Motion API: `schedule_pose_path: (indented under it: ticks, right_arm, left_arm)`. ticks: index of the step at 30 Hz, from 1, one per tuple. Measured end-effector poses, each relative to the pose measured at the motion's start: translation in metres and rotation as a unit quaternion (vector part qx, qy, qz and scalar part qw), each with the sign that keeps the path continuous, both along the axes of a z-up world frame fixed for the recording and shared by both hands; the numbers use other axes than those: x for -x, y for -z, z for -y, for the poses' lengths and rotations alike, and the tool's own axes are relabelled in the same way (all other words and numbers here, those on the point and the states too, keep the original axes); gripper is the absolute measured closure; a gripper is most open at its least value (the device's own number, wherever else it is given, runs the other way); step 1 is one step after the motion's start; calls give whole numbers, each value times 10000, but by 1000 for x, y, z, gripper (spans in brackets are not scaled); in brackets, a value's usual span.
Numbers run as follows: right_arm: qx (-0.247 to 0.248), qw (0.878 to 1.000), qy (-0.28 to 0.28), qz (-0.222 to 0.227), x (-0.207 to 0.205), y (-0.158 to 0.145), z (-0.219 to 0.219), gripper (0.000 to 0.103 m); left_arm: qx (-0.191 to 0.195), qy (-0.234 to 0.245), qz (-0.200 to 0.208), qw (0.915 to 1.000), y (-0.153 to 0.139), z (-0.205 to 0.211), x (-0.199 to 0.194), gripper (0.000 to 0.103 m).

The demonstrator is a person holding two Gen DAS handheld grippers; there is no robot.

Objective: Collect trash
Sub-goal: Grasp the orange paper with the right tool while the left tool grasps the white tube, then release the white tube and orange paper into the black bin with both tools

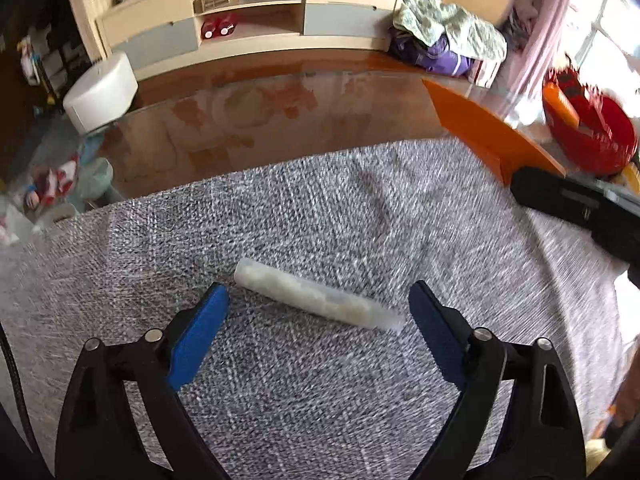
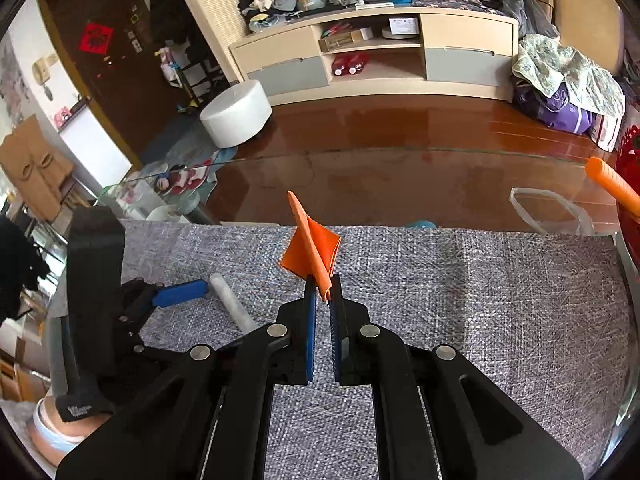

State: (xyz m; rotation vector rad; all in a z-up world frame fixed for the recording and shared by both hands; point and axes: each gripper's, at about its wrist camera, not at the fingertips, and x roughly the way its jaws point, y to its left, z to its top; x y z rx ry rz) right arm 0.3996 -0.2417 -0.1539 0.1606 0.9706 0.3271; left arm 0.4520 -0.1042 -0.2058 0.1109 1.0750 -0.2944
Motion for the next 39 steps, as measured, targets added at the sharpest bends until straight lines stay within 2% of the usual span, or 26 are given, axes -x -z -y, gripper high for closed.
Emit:
schedule_pose_path:
  ticks: [1,4,6,7,8,9,10,15,21,32,39]
  right_arm:
    - [-19,10000,-5,-20,0,1,0,95]
    - [-40,10000,-12,-39,2,4,-2,95]
    - [-53,10000,-17,-54,4,5,-5,95]
    - [-59,10000,-22,-55,6,5,-6,95]
    - [-60,10000,-27,-55,8,4,-7,95]
    - [-57,10000,-33,-56,11,4,-9,95]
    - [-52,10000,-31,-59,12,3,-10,95]
    - [22,9999,-53,-104,31,-1,-21,95]
    - [34,9998,-91,-189,70,-6,-33,95]
    - [47,9994,-11,-331,180,-15,-51,95]
    - [87,9997,-59,-222,244,-29,-63,95]
  left_arm:
    - [-104,32,46,9999,0,0,2,22]
    - [-279,-19,133,9995,-3,-4,6,40]
    - [-286,-89,149,9994,-5,-11,6,58]
    - [-286,-132,161,9994,-7,-16,6,64]
    - [-300,-166,168,9993,-8,-20,7,78]
    - [-309,-181,167,9992,-8,-22,8,87]
    - [-292,-180,147,9993,-9,-27,10,91]
    - [-296,-20,92,9995,-10,-39,30,93]
    - [-174,11,-77,9998,-12,-55,74,94]
    - [71,8,100,9999,-50,-68,204,94]
    - [253,49,265,9993,-69,-72,290,94]
